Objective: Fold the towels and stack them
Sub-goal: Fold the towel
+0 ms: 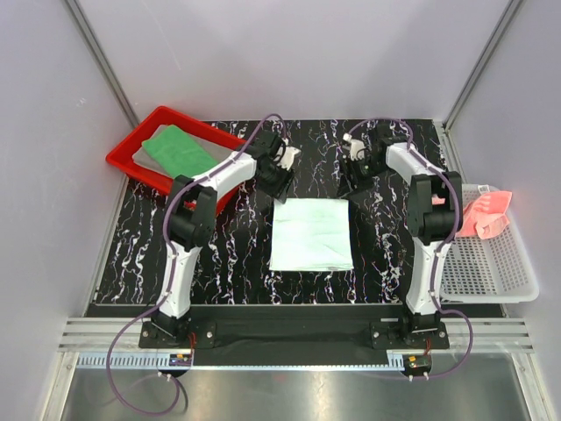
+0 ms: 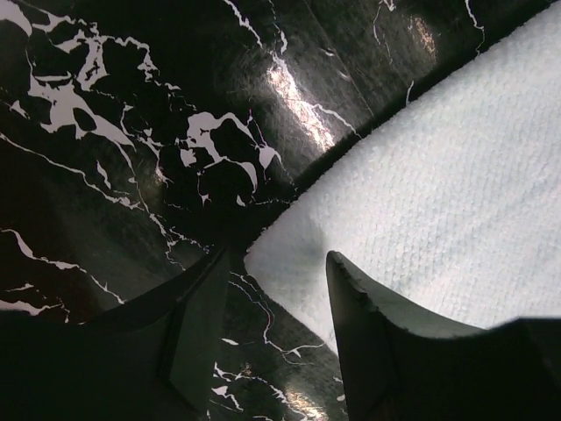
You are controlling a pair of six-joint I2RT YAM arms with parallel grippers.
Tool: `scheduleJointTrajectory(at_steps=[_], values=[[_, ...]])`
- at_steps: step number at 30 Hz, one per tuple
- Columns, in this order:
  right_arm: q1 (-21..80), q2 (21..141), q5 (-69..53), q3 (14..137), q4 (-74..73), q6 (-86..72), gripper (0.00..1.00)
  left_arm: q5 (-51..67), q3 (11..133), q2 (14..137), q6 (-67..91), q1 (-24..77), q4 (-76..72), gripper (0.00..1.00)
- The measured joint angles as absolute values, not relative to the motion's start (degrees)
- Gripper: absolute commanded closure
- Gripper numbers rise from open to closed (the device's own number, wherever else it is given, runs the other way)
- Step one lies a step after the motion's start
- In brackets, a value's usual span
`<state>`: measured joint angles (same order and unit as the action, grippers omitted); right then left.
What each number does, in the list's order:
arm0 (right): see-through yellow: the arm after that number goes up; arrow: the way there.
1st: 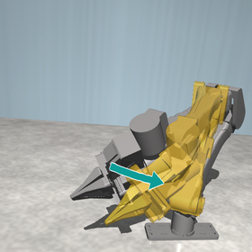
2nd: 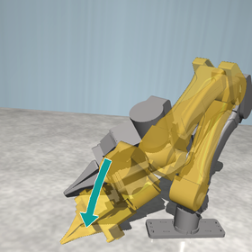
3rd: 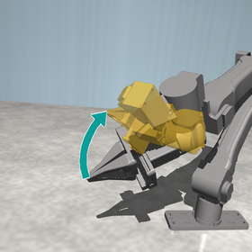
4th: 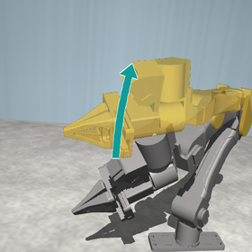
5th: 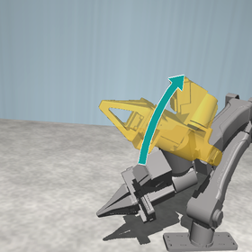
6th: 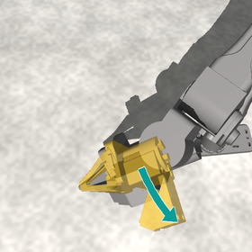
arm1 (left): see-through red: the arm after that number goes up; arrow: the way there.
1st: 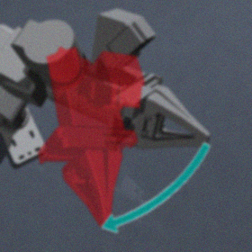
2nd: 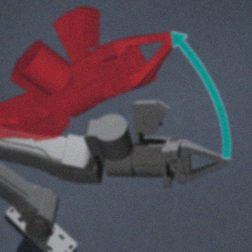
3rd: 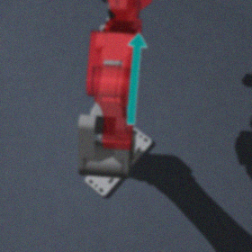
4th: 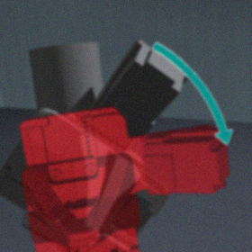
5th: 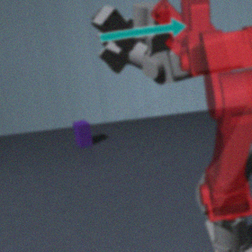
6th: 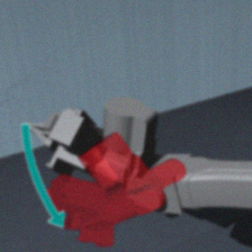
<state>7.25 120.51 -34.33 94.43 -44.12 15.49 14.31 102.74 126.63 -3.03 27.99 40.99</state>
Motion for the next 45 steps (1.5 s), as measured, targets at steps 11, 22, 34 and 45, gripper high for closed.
scheduleJointTrajectory(at_steps=[11, 22, 34, 45], values=[[4.8, 133.8, -39.8, 105.9, -54.3, 26.4, 0.69, 18.2, 108.0, 131.1, -9.8, 26.4, 43.7, 0.55], [3.5, 137.6, -43.7, 109.5, -58.7, 30.7, 0.84, 22.2, 115.1, 136.2, -14.6, 24.4, 49.1, 0.82], [2.9, 138.7, -45.4, 111.2, -62.0, 33.7, 0.73, 25.2, 117.4, 137.8, -15.6, 24.4, 50.8, 1.00], [1.7, 140.8, -46.8, 113.7, -64.4, 35.4, 1.00, 24.8, 118.2, 137.9, -16.1, 24.4, 51.7, 1.00]])
